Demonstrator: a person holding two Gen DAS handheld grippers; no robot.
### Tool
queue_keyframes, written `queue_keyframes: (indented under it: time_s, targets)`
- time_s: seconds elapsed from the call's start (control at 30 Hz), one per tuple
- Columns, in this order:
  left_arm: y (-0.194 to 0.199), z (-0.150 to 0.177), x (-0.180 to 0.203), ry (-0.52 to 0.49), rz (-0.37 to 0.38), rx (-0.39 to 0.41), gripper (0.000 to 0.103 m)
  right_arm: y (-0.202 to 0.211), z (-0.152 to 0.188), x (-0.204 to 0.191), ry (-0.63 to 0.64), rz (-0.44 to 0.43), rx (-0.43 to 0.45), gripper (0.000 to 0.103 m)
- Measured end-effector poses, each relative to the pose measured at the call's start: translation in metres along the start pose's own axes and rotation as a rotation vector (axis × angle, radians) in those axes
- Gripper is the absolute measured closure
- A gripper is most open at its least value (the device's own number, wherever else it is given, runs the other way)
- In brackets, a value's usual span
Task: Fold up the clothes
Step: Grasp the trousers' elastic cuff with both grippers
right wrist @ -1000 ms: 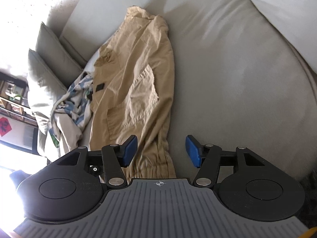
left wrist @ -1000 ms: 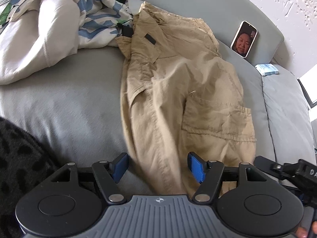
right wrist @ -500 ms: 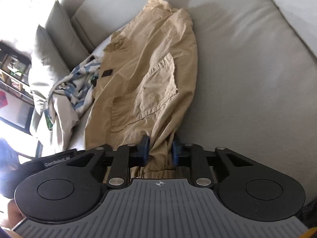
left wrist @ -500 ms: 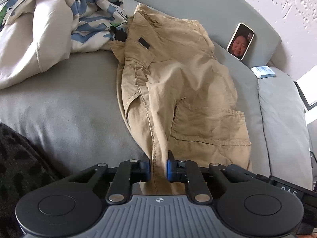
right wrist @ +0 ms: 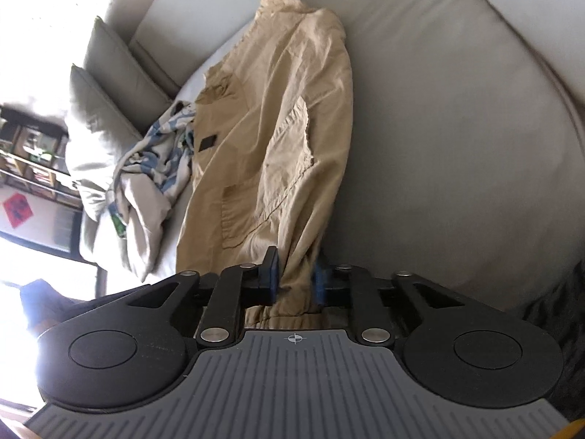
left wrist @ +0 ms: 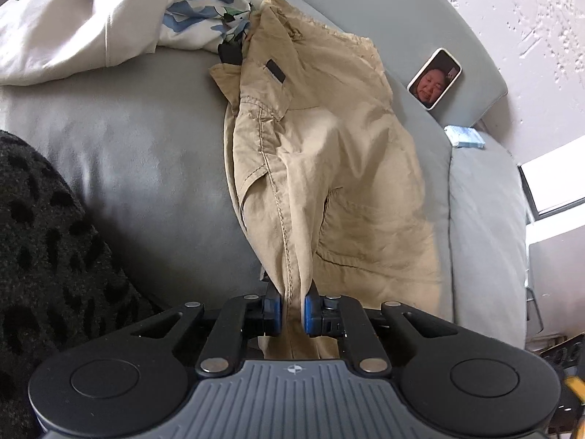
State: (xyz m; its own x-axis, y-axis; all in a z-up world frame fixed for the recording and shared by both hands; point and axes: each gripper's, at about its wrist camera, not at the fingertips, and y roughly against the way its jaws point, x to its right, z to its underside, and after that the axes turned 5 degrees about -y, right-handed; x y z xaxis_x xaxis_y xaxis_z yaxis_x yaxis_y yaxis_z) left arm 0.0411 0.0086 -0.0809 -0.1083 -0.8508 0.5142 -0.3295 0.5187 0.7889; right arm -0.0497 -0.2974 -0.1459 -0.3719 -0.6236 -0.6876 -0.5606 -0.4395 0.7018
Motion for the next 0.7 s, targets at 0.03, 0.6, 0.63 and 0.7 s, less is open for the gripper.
queue_keyframes:
  time_s: [0.03, 0.6, 0.63, 0.7]
  targets:
    - [0.001, 0.000, -0.001, 0.010, 0.009, 0.001, 0.093, 0.000, 0.001, 0.001, 0.000, 0.008, -0.010, 0.047]
    - [-0.007, 0.029, 0.000, -0.012, -0.078, -0.025, 0.059, 0.009, 0.020, 0.036, -0.061, -0.020, -0.038, 0.039]
    - [-0.009, 0.030, 0.002, -0.031, -0.077, -0.019, 0.056, 0.008, 0.019, 0.036, -0.058, -0.017, -0.034, 0.039]
    - [-0.014, 0.033, 0.007, -0.078, -0.088, -0.003, 0.048, 0.008, 0.018, 0.035, -0.037, -0.009, -0.028, 0.039]
